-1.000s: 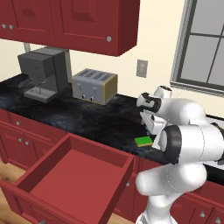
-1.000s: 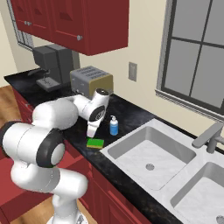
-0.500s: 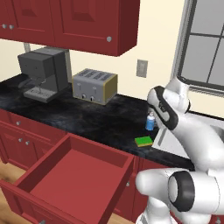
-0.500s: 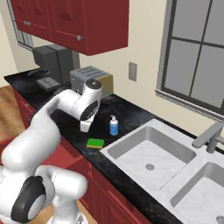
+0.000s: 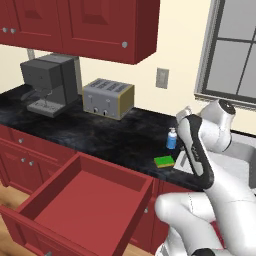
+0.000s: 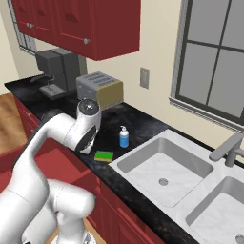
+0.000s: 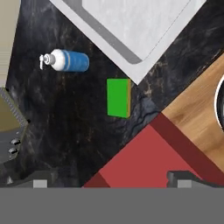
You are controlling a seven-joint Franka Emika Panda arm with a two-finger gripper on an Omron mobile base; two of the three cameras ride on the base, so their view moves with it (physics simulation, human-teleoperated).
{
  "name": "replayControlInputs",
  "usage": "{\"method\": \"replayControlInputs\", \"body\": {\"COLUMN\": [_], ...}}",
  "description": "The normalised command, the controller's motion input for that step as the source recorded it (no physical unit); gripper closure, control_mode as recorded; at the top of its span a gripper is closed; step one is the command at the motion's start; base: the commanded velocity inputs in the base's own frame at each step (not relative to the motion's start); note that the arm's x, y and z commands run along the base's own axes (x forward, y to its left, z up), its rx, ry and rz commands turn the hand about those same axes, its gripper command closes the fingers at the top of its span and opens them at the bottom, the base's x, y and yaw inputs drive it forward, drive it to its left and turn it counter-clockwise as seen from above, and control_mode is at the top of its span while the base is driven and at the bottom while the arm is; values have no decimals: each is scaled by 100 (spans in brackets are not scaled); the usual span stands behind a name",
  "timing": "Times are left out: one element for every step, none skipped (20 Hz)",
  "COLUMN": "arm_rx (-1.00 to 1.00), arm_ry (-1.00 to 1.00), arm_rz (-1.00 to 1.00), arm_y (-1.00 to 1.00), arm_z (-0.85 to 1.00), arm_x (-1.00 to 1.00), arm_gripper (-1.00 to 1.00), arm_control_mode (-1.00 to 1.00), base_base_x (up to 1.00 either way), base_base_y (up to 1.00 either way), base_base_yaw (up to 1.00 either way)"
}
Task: Restock the sink supplies by placing the sponge and soap dispenser on the counter and next to the sink. Make sure the soap dispenser is upright.
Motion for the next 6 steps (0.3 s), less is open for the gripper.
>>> {"method": "replayControlInputs", "body": {"arm_rx": [0,0,0,0,0,0], "arm_ry": [-15,-3,-1,-4,-9,-4], "arm_rz": [-3,-2,-2,-3,-5,-3], "arm_y": [0,0,0,0,0,0], "arm_z": [65,34,29,49,71,42], "arm_x": [-19,-5,-1,0,0,-7], "arm_gripper": [-100,-100,-100,-100,-100,-100], "arm_control_mode": [-100,-100,-100,-100,-100,-100], "base_base_x": [0,0,0,0,0,0], "base_base_y": [0,0,0,0,0,0], "base_base_yaw": [0,0,0,0,0,0]}}
